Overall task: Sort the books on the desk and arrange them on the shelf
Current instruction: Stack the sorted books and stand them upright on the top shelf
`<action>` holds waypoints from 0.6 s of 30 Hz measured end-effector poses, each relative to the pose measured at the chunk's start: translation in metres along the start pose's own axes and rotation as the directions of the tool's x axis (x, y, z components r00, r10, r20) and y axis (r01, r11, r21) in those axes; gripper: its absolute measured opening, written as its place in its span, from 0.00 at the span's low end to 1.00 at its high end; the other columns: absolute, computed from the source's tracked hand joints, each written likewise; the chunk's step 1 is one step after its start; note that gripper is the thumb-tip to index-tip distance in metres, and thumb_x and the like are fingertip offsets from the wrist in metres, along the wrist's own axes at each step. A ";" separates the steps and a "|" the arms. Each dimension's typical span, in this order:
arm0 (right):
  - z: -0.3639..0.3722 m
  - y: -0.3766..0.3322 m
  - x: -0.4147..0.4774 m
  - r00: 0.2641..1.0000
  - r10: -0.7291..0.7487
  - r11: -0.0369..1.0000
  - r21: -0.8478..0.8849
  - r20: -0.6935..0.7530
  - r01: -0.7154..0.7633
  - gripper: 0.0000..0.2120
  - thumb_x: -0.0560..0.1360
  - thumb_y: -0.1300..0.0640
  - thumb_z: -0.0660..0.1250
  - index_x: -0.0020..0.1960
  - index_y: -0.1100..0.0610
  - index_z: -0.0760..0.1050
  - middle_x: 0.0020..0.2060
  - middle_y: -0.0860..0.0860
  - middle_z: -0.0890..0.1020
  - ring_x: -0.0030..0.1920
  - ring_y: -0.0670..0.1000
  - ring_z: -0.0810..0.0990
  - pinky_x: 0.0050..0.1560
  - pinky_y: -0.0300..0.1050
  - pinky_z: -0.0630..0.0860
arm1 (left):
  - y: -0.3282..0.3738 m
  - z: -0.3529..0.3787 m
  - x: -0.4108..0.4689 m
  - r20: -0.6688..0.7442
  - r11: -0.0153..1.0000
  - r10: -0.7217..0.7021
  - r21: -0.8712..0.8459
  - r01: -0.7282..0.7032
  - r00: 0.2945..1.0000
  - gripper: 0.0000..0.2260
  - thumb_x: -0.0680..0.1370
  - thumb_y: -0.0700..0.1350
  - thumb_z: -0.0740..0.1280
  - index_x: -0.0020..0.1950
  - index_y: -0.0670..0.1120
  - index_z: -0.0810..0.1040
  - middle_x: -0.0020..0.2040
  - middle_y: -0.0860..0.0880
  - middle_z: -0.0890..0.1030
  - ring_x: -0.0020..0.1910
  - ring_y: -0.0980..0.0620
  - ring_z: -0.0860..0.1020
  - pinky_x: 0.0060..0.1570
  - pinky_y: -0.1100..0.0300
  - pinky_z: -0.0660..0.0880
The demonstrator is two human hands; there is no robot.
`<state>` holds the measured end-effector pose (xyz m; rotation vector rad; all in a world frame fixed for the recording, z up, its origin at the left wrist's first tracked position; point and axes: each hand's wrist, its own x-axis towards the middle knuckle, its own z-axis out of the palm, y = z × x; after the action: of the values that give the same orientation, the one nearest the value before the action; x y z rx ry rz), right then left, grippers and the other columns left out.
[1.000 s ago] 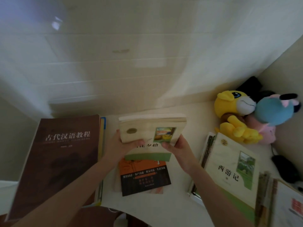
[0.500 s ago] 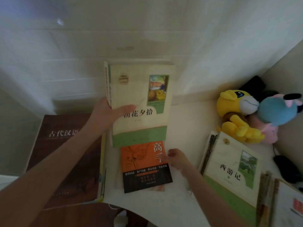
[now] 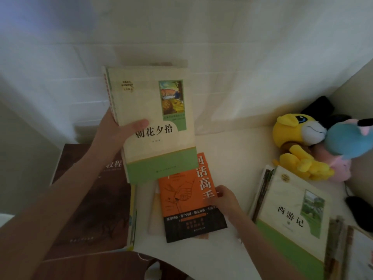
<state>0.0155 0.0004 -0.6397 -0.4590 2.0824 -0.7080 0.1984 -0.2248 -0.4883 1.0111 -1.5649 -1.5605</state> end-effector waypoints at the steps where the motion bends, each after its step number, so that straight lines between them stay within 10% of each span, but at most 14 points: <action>1: -0.006 0.000 -0.005 1.000 -0.004 0.998 0.066 0.024 0.002 0.10 0.74 0.59 0.70 0.52 0.56 0.70 0.47 0.54 0.82 0.45 0.54 0.83 0.51 0.54 0.81 | 0.001 -0.001 0.000 0.005 1.000 0.004 -0.009 -0.004 1.000 0.19 0.66 0.40 0.75 0.51 0.57 0.74 0.43 0.60 0.84 0.43 0.60 0.83 0.35 0.64 0.80; 7: -0.071 -0.011 -0.037 0.985 -0.163 0.959 0.227 -0.052 0.171 0.07 0.78 0.58 0.67 0.55 0.53 0.71 0.44 0.56 0.85 0.41 0.56 0.86 0.45 0.57 0.82 | -0.008 -0.003 -0.006 0.040 0.997 -0.065 -0.046 0.067 0.997 0.20 0.64 0.43 0.75 0.54 0.54 0.76 0.47 0.54 0.84 0.45 0.54 0.84 0.38 0.58 0.81; 12: -0.145 -0.033 -0.064 0.941 -0.275 0.818 0.466 -0.199 0.338 0.38 0.51 0.39 0.82 0.55 0.54 0.74 0.45 0.56 0.86 0.42 0.58 0.86 0.37 0.51 0.82 | -0.028 0.001 -0.016 0.103 0.979 -0.177 -0.081 0.185 0.979 0.20 0.64 0.44 0.73 0.55 0.51 0.76 0.48 0.50 0.85 0.45 0.51 0.84 0.38 0.57 0.82; 15: -0.158 -0.047 -0.067 0.929 -0.333 0.682 0.638 -0.162 0.356 0.16 0.68 0.57 0.71 0.55 0.55 0.74 0.47 0.56 0.85 0.44 0.56 0.85 0.36 0.47 0.82 | -0.041 0.007 -0.023 0.117 0.963 -0.227 -0.125 0.241 0.967 0.24 0.65 0.46 0.73 0.60 0.48 0.75 0.50 0.48 0.84 0.47 0.50 0.84 0.39 0.55 0.82; 18: -0.134 -0.059 -0.062 0.929 -0.367 0.655 0.694 -0.055 0.299 0.16 0.71 0.62 0.66 0.58 0.56 0.74 0.49 0.57 0.85 0.46 0.56 0.85 0.42 0.50 0.83 | -0.047 0.013 -0.026 0.176 0.944 -0.249 -0.174 0.279 0.952 0.29 0.64 0.51 0.78 0.62 0.48 0.74 0.54 0.46 0.83 0.51 0.47 0.83 0.43 0.52 0.82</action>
<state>-0.0568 0.0313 -0.5016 -0.4261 1.4849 -1.5858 0.2010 -0.1943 -0.5339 1.0441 -1.3801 -1.9773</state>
